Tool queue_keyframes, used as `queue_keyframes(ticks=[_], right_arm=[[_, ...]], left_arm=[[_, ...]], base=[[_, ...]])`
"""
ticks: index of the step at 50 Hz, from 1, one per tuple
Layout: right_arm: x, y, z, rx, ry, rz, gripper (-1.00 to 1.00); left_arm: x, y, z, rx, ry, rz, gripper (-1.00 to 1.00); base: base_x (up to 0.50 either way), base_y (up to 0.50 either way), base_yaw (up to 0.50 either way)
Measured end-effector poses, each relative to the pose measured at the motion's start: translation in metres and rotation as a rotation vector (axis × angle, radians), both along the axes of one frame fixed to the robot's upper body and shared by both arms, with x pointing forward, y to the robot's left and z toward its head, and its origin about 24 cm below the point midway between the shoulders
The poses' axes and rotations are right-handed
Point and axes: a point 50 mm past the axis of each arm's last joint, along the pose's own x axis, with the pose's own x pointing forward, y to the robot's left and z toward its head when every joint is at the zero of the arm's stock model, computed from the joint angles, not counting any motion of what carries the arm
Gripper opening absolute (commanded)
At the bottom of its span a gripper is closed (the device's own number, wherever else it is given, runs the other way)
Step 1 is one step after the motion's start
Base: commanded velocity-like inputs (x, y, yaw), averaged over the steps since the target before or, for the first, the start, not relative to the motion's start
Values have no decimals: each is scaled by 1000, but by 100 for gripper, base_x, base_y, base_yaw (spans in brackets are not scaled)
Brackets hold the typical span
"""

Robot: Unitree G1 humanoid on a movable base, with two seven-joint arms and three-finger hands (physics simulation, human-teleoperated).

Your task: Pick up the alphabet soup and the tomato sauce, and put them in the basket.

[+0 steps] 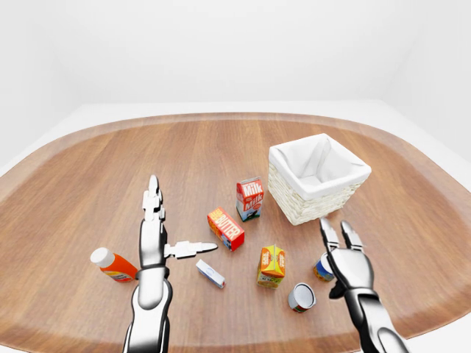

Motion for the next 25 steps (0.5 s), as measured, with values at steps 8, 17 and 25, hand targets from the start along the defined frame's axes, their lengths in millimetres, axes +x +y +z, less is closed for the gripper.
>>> queue_keyframes(ticks=[8, 17, 25], right_arm=[[4, -1, -6, -5, 8, 6, 100], [6, -2, -10, -9, 16, 10, 100], [7, -2, -13, -13, 23, 15, 100]], left_arm=[[0, 0, 0, 0, 0, 0, 100], [0, 0, 0, 0, 0, 0, 100], [0, 0, 0, 0, -1, 0, 100]], base=[[0, 0, 0], [0, 0, 0], [0, 0, 0]])
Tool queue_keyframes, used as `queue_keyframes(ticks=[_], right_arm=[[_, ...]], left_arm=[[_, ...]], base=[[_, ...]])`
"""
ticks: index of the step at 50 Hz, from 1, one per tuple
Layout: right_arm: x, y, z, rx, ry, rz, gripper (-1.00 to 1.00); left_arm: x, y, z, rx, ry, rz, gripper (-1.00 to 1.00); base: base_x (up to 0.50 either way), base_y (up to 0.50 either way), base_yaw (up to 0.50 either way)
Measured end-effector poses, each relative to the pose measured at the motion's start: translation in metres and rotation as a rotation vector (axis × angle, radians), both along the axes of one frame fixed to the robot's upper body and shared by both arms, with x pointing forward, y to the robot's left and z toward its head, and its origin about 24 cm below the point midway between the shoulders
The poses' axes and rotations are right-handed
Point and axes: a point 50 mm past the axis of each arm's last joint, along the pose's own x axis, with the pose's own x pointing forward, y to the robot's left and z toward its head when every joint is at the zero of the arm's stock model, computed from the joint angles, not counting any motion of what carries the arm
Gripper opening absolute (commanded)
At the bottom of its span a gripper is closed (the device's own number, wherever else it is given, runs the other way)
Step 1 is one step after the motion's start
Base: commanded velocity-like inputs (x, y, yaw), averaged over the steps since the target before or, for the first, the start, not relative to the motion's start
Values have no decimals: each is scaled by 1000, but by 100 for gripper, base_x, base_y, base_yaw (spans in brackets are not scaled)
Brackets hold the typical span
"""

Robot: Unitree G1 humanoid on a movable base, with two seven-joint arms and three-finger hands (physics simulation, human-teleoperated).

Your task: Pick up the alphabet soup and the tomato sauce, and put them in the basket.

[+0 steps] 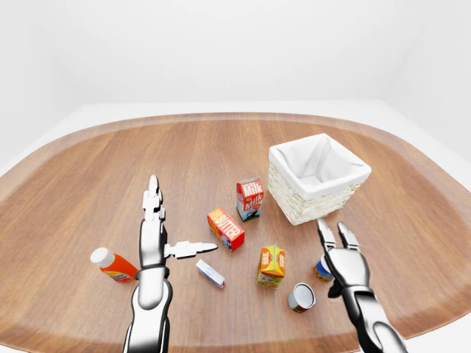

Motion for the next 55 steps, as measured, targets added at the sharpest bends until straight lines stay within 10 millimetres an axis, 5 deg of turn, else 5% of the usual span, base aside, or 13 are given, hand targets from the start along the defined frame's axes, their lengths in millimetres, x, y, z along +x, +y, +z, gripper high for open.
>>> queue_keyframes(ticks=[55], right_arm=[[6, -10, -21, -30, 49, -7, 100]], left_arm=[[1, 0, 0, -1, -2, -1, 100]], base=[[0, 0, 0]])
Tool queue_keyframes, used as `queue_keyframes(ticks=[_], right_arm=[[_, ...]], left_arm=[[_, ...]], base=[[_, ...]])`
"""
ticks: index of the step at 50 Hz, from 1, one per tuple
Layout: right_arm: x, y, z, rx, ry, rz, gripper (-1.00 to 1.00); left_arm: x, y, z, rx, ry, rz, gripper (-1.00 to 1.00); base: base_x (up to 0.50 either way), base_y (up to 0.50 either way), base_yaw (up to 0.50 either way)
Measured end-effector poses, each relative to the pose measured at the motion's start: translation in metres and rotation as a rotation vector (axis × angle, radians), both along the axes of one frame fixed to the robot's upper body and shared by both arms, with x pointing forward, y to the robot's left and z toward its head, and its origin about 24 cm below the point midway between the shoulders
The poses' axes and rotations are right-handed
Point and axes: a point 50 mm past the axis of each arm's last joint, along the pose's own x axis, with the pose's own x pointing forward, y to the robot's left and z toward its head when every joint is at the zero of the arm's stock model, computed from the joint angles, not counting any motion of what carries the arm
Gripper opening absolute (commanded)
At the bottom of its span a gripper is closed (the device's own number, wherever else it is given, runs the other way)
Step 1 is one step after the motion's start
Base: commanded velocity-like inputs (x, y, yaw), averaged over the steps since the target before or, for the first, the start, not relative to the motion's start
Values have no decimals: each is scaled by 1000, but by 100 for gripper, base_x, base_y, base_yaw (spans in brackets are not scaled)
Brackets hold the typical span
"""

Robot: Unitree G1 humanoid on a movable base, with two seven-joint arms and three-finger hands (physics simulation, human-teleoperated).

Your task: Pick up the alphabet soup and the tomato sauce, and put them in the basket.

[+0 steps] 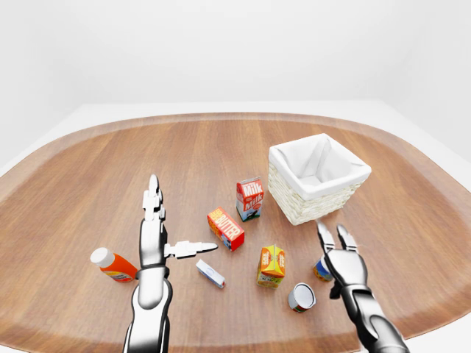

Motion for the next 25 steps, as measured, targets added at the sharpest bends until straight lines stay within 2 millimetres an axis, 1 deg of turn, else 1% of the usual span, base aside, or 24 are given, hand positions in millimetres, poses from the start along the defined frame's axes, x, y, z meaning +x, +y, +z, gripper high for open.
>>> queue_keyframes(ticks=[25], right_arm=[[3, -2, -6, -5, 9, -3, 100]], left_arm=[[0, 0, 1, 0, -3, 0, 100]], base=[[0, 0, 0]])
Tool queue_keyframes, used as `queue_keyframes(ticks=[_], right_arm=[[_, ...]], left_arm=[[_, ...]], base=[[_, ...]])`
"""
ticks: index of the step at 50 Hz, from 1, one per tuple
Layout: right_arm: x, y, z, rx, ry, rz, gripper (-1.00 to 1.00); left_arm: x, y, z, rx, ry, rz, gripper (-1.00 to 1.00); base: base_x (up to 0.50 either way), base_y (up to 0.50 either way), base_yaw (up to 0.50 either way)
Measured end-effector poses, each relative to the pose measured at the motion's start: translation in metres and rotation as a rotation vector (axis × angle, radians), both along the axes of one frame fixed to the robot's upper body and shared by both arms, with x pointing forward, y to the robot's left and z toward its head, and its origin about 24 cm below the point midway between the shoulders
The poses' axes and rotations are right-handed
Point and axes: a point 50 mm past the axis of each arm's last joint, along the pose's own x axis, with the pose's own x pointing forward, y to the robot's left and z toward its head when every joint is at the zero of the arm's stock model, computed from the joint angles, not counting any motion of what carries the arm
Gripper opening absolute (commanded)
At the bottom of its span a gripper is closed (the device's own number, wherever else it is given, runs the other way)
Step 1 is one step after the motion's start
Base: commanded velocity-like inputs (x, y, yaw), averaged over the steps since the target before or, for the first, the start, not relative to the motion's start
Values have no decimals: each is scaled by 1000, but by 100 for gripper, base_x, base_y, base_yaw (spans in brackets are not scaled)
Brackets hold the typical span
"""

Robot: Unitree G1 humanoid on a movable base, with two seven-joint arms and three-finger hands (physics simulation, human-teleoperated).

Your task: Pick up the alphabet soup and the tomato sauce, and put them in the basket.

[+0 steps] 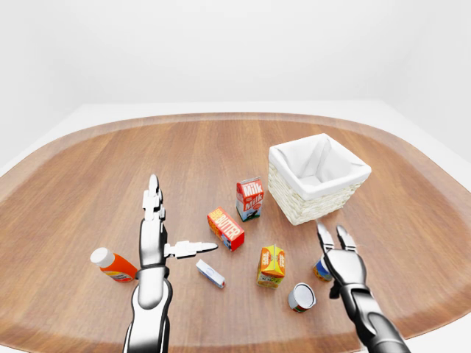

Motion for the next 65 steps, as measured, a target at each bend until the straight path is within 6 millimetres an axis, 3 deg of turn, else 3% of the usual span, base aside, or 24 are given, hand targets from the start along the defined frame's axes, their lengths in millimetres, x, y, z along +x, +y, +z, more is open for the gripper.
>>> queue_keyframes(ticks=[18, 19, 20, 21, 22, 23, 44, 65], right_arm=[[2, 0, -5, -7, 7, 4, 100], [2, 0, -5, -7, 8, 4, 87], [2, 0, -5, -8, 8, 4, 22], [2, 0, -5, -8, 8, 4, -7], [1, 0, -5, -8, 8, 5, -86], [1, 0, -5, -8, 9, 5, -100], [-3, 2, -3, 22, 23, -1, -100], [-5, 2, 32, 105, -93, -50, -100]], left_arm=[[0, 0, 0, 0, 0, 0, 100], [0, 0, 0, 0, 0, 0, 100], [0, 0, 0, 0, 0, 0, 100], [0, 0, 0, 0, 0, 0, 100], [0, 0, 0, 0, 0, 0, 100], [0, 0, 0, 0, 0, 0, 100], [0, 0, 0, 0, 0, 0, 100], [0, 0, 0, 0, 0, 0, 100]], base=[[0, 0, 0], [0, 0, 0], [0, 0, 0], [0, 0, 0], [0, 0, 0], [0, 0, 0], [0, 0, 0], [0, 0, 0]])
